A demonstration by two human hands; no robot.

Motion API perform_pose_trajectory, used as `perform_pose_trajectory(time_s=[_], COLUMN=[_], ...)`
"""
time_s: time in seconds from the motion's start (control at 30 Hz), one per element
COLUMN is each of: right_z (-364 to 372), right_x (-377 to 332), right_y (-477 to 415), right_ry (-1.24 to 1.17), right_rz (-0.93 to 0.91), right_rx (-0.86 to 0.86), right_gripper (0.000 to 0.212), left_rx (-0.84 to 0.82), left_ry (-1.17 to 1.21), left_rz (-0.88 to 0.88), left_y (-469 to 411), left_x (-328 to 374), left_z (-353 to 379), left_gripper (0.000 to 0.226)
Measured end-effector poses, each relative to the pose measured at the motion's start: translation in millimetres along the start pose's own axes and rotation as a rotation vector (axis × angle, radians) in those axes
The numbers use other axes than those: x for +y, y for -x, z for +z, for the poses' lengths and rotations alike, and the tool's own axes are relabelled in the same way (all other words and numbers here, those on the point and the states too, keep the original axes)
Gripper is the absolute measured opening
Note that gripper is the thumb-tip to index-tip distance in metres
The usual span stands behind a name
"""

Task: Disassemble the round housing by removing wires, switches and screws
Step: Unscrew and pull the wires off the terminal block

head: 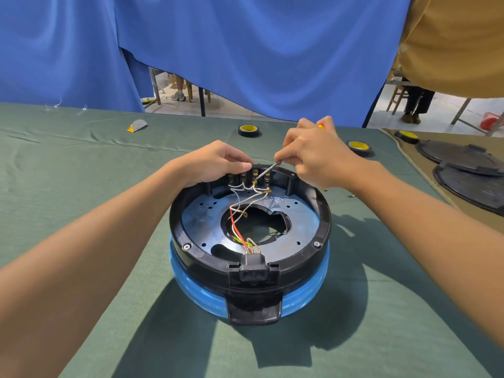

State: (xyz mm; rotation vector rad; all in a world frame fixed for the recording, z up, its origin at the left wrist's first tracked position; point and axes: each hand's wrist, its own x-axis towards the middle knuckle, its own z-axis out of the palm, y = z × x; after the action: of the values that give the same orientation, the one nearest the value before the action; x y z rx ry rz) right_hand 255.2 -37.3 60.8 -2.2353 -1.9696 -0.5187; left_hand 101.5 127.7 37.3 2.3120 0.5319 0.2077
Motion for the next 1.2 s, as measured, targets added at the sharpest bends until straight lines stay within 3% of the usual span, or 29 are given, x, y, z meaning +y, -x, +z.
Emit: perform_pose_trajectory(time_s=[0.23,0.4,0.6,0.93,1.2], right_z=[4,6,4,7,8], right_x=[-14,-12,2,-14,-19], right_y=[14,13,2,20,20], right_ry=[0.075,0.078,-0.017,0.088,0.150], right_rz=[0.071,0.023,-0.028,0.042,0.041], right_rx=[0.077,0.106,0.010,0.107,0.148], right_gripper=[0.036,0.036,0.032,0.036,0.033], left_rx=[-0.005,-0.006,-0.010,-0.219,-0.223], left_ry=[0.000,-0.001,-0.015,0.039,0.058], left_rz=[0.001,-0.002,-0.002,-0.092,-0.088], left_y=[0,0,-2,-6,-7], left_x=[0,-1,-3,4,4], left_z=[0,0,0,-6,-5], left_gripper=[0.028,0.027,0.025,0.029,0.031])
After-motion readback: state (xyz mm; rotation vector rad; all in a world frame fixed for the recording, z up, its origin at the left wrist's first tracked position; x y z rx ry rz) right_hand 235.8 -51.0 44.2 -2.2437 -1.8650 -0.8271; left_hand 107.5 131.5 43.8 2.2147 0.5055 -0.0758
